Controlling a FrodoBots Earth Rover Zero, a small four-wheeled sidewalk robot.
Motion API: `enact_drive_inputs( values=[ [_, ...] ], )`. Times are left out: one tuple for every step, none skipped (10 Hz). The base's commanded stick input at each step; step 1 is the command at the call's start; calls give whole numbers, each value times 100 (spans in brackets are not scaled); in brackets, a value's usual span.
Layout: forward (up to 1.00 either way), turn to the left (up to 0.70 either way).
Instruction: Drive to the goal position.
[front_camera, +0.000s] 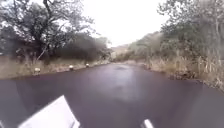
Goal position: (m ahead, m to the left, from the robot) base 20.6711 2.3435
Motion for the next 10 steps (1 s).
enact_drive_inputs(
  values=[
    [100, -40],
    [100, -37],
    [100, -33],
    [100, -29],
    [100, -24],
    [100, -20],
    [100, -16],
    [100, -12],
    [100, -8],
    [100, -4]
  ],
)
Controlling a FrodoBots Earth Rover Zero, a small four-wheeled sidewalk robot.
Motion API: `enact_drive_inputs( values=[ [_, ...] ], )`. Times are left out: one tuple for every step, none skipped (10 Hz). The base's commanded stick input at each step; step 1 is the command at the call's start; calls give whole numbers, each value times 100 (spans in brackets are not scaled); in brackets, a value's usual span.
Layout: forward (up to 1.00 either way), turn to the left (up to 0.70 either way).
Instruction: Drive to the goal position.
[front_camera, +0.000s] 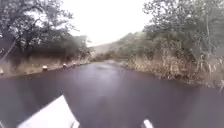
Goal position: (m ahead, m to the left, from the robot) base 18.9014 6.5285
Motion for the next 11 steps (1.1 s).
enact_drive_inputs(
  values=[
    [100, 0],
    [100, 0],
    [100, 0],
    [100, 0],
    [100, 0],
    [100, 0],
    [100, 0],
    [100, 0],
    [100, 0],
    [100, 0],
    [100, 0]
  ],
)
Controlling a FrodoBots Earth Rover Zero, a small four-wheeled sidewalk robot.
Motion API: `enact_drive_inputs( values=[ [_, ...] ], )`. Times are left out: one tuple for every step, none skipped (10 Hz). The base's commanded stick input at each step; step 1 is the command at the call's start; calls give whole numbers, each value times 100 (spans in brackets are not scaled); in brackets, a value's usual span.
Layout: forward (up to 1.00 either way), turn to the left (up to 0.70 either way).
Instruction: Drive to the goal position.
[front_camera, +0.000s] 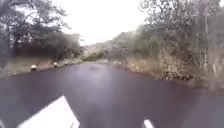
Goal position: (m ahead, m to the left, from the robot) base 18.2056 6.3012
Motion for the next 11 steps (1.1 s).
enact_drive_inputs(
  values=[
    [100, 0],
    [100, 0],
    [100, 0],
    [100, 0],
    [100, 0],
    [100, 0],
    [100, 0],
    [100, 0],
    [100, 0],
    [100, 0],
    [100, 0]
  ],
)
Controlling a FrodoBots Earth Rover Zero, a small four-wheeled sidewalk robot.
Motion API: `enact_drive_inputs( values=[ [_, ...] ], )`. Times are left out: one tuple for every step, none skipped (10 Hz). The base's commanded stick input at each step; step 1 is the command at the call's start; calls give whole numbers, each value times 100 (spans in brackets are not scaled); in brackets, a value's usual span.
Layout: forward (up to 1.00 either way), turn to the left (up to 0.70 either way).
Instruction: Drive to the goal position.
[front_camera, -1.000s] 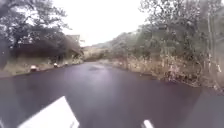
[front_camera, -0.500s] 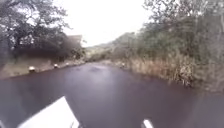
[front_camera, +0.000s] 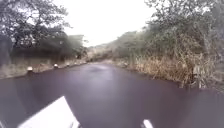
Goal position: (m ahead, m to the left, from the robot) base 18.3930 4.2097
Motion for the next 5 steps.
enact_drive_inputs(
  values=[
    [100, 0],
    [100, 0],
    [100, 0],
    [100, 0],
    [100, 0]
  ],
)
